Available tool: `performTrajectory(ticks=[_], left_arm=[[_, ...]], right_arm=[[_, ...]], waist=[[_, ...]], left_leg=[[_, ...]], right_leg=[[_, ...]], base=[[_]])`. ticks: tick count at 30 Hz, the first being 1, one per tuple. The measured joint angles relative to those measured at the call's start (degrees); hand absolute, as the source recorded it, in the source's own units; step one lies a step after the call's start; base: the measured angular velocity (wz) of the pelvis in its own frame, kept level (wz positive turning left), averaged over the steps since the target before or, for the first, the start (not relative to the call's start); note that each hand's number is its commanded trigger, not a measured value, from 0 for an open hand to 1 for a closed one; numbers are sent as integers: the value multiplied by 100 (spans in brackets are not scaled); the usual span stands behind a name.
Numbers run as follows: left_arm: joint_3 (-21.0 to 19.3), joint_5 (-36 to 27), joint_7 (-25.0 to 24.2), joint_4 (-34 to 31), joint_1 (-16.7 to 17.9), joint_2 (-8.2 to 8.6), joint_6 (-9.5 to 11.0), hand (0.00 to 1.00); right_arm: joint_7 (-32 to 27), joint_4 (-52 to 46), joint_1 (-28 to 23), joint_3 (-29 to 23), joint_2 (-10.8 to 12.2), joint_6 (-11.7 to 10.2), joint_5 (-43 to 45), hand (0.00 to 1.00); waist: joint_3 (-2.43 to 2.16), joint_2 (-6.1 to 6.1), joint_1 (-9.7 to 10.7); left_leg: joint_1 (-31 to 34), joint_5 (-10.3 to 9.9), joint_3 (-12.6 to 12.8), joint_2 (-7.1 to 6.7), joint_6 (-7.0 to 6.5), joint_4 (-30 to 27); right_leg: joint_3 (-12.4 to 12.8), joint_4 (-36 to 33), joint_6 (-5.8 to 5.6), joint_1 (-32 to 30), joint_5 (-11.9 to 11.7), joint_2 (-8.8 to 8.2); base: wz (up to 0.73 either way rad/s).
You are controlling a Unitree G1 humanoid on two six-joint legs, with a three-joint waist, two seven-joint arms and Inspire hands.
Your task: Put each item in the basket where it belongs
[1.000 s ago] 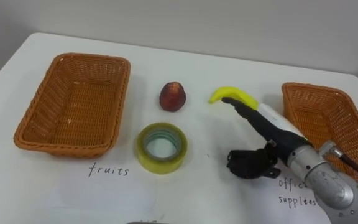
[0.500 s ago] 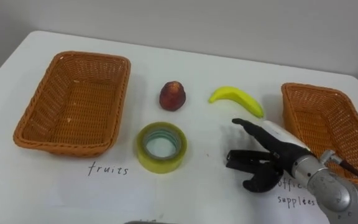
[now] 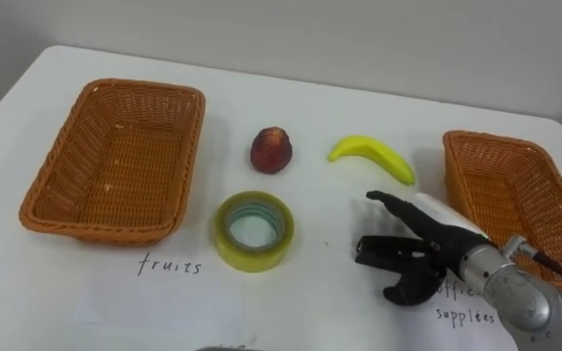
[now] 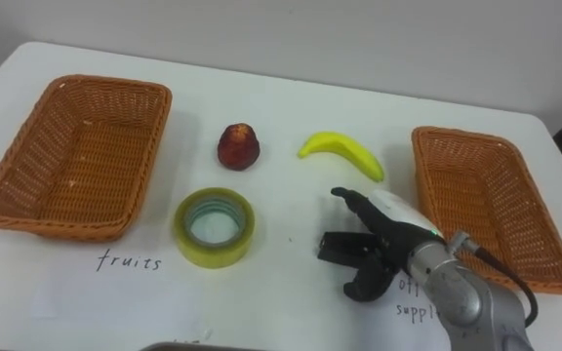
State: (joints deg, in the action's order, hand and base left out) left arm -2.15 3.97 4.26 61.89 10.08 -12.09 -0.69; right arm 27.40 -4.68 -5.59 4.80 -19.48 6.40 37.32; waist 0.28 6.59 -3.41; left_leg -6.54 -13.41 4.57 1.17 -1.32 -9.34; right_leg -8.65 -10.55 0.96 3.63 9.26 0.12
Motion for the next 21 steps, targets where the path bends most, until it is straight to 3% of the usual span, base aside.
performTrajectory(ticks=[10, 21], left_arm=[[1, -3, -1, 1, 0, 10, -65, 0], [0, -3, 2, 2, -53, 4, -70, 0]], right_arm=[[109, -3, 1, -68, 0, 11, 301, 0], [220, -22, 2, -51, 4, 172, 376, 0]], waist=[[-14, -33, -16], [-6, 1, -53]], left_leg=[[-15, 0, 1, 1, 0, -3], [-17, 0, 15, -7, 0, 0]], right_leg=[[37, -2, 0, 13, 0, 4], [55, -7, 0, 10, -1, 10]], base=[[0], [0]])
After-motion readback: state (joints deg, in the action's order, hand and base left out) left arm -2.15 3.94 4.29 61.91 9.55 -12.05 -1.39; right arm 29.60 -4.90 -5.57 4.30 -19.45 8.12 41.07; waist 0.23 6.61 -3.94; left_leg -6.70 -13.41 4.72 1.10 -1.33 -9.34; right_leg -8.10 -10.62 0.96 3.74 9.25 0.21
